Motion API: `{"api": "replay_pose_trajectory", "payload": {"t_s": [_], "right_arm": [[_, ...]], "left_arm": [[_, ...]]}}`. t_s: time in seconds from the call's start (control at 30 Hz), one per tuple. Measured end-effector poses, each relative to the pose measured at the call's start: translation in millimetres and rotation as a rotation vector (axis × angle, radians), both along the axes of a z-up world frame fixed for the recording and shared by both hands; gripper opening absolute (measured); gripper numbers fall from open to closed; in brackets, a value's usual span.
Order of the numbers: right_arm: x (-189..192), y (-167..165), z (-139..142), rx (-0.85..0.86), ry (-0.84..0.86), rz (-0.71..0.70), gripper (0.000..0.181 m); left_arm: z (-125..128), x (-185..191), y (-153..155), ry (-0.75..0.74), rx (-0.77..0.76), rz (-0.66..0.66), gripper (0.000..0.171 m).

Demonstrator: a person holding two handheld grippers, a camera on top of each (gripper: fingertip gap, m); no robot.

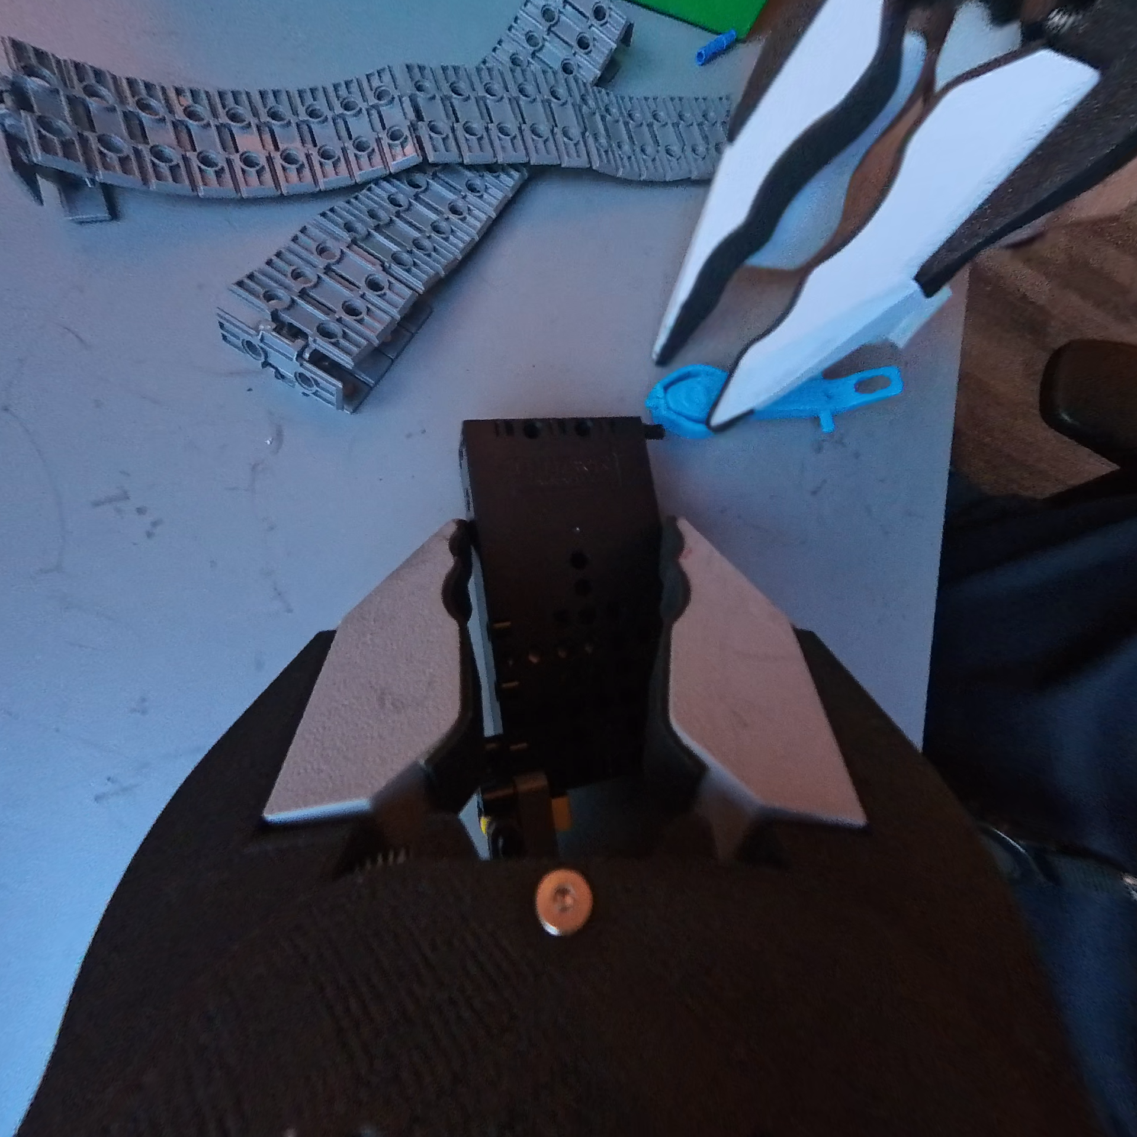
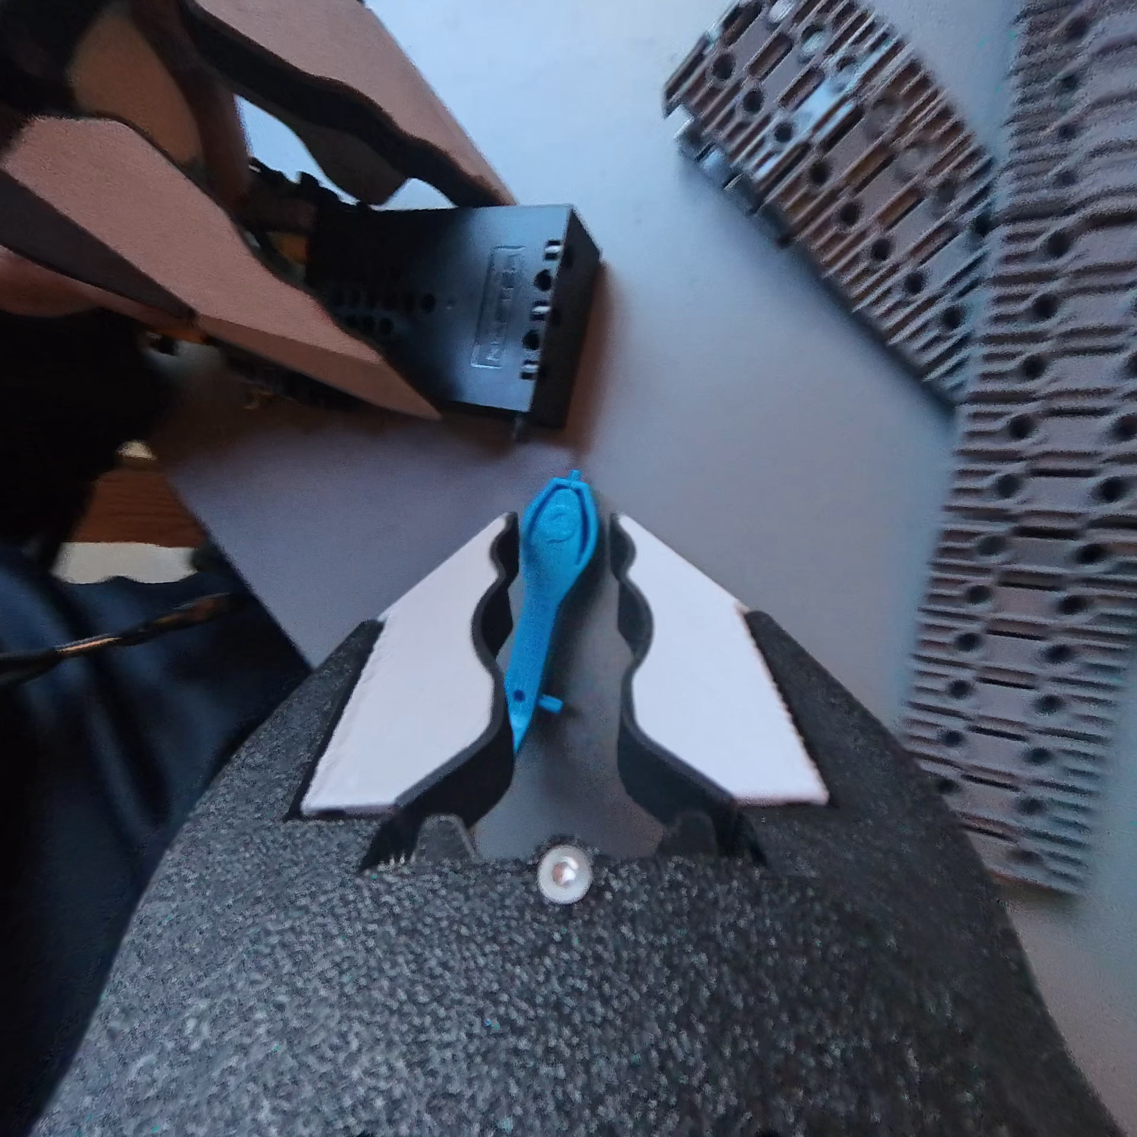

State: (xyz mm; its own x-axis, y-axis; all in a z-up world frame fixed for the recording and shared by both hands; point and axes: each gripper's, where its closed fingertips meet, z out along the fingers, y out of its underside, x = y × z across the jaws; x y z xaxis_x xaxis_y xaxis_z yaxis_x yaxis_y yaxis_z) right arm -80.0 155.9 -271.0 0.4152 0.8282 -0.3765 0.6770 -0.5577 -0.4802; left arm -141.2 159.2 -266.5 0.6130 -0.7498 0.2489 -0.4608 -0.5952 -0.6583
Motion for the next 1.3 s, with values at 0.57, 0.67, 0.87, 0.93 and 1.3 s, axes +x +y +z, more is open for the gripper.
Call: {"api": "replay_pose_trajectory", "payload": {"t_s": [0.57, 0.67, 0.87, 0.93, 1.3], "right_arm": [[-37.7, -6.3, -0.3, -0.002, 0.054, 0.032, 0.009], [-38.4, -6.9, -0.2, 0.081, 0.016, 0.050, 0.008], [-38.1, -8.4, -0.3, 0.133, 0.083, -0.001, 0.007], [-38.0, -8.5, -0.8, 0.158, 0.093, 0.021, 0.008], [-37.0, -11.3, -3.5, 0.090, 0.033, 0.120, 0.000]], "left_arm": [[2.4, -2.2, -5.6, 0.115, 0.036, -0.034, 0.061], [-0.4, -1.2, -5.0, 0.210, 0.072, -0.048, 0.062], [-1.5, 0.5, -5.5, 0.186, 0.094, 0.007, 0.063], [-1.8, 0.9, -5.7, 0.157, 0.079, 0.015, 0.063], [-3.4, 1.2, -2.2, 0.135, 0.044, 0.020, 0.063]]}}
